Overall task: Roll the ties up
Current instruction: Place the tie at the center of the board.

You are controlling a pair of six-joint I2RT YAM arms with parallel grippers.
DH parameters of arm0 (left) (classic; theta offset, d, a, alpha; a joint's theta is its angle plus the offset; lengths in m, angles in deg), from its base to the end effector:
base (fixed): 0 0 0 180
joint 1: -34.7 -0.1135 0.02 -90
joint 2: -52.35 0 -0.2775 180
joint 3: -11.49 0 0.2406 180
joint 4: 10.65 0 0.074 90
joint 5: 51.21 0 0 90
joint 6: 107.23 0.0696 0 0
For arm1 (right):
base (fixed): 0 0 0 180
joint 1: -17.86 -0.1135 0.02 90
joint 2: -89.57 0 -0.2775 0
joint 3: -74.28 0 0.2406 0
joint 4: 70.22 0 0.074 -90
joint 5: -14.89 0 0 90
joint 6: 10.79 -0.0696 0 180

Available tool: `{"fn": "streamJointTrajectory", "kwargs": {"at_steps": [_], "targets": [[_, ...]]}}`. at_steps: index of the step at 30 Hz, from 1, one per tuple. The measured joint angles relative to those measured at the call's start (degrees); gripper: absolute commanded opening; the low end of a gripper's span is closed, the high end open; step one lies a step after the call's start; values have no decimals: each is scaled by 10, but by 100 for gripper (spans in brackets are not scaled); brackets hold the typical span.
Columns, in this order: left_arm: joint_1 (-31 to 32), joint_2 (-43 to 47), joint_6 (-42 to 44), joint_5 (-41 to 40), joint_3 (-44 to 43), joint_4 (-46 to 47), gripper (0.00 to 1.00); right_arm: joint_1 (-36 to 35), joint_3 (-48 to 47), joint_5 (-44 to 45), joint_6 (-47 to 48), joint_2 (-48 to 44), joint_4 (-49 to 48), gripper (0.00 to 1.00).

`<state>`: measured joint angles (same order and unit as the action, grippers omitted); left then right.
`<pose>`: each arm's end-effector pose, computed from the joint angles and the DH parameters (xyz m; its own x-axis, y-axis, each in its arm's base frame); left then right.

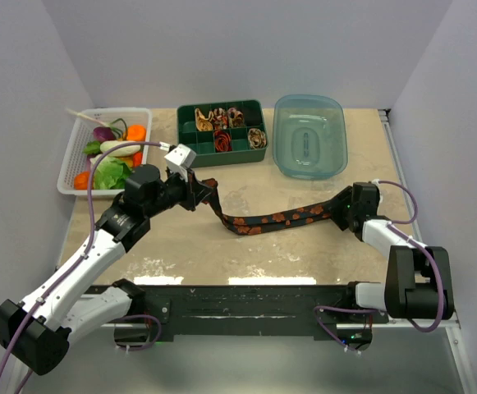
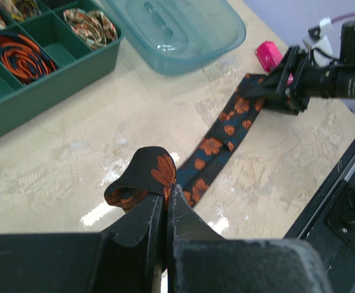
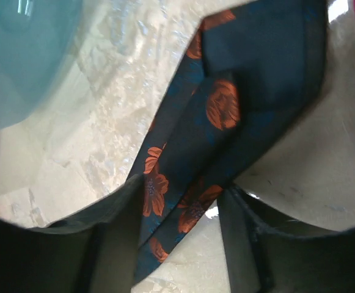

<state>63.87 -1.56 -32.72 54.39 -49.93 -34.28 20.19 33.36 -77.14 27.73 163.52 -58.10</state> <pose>0.1922 -0.1287 0.3300 -0.4193 -0.0606 -0.9058 0.6050 0.7253 -0.3285 0.2461 -0.0075 0.1473 -0.4289 0.8000 -0.4196 0.5640 0.6000 0.5674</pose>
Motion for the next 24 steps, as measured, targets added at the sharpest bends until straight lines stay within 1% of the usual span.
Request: {"fn": "streamJointTrajectory", "kwargs": {"at_steps": [2,3,4,5,6,7,10,16,21,24], "targets": [[5,-3,0,0,1,-16,0,0,-19,-8,13,11,15,68],[6,-4,1,0,1,-24,0,0,-28,-15,19,19,24,70],[6,-5,1,0,1,-30,0,1,-37,-25,24,25,32,80],[6,-7,1,0,1,-39,0,1,-45,-32,31,29,41,82],[6,-8,2,-2,1,-48,0,1,-53,-46,38,31,50,87],[6,-9,2,-4,1,-58,0,1,-58,-49,43,31,56,95],[6,-14,3,-13,1,-84,0,1,-73,-63,68,24,97,99],[6,-46,14,-39,-3,-139,0,1,-94,-68,116,-37,194,99],[6,-90,35,-57,-33,-195,0,-4,-100,-81,147,-82,229,99],[7,-114,46,-64,-53,-216,0,-25,-115,-79,165,-78,244,99]]}}
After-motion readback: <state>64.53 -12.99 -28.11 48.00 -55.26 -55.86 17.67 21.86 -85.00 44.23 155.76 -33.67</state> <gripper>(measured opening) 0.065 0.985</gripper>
